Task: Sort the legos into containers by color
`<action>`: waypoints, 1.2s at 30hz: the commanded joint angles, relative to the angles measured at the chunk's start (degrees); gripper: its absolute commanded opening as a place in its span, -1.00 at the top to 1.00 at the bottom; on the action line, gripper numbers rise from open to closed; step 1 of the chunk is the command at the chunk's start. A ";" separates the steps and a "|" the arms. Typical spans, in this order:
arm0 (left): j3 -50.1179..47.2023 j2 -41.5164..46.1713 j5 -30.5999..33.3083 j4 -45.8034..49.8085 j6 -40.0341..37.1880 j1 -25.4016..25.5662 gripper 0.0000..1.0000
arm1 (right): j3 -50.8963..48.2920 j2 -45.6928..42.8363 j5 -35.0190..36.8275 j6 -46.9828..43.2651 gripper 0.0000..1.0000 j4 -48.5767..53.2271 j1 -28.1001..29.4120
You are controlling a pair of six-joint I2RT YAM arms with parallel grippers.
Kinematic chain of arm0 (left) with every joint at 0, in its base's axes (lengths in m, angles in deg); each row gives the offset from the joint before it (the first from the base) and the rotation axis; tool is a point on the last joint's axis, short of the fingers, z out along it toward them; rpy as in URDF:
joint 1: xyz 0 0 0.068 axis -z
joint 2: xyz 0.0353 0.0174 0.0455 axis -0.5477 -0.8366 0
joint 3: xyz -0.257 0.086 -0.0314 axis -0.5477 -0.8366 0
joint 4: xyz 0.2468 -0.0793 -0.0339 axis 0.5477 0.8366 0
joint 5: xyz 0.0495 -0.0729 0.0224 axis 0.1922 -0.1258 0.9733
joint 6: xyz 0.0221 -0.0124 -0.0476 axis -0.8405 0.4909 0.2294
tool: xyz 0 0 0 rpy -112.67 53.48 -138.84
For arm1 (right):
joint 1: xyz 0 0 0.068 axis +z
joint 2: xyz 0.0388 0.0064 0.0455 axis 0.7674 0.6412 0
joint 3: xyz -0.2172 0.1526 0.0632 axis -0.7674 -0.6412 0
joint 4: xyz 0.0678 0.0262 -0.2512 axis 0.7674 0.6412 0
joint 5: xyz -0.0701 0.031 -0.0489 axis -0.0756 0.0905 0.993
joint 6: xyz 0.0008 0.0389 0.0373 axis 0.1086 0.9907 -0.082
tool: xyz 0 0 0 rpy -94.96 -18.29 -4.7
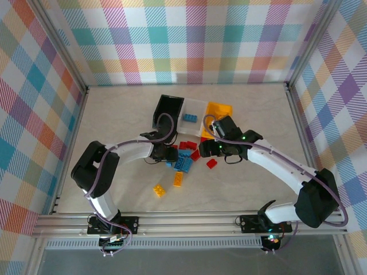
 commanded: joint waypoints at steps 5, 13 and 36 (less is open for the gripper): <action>2.54 -1.23 2.28 3.45 -0.87 0.35 0.42 | -1.54 -0.74 -0.86 0.63 -0.53 -1.38 0.23; 2.74 3.29 4.04 7.07 -1.57 0.26 0.58 | -2.74 -0.83 -0.69 0.49 -0.54 -2.05 0.23; 47.09 -17.24 2.99 12.32 -14.76 -1.50 0.54 | -12.50 -9.59 -2.65 3.62 -0.52 -3.85 0.46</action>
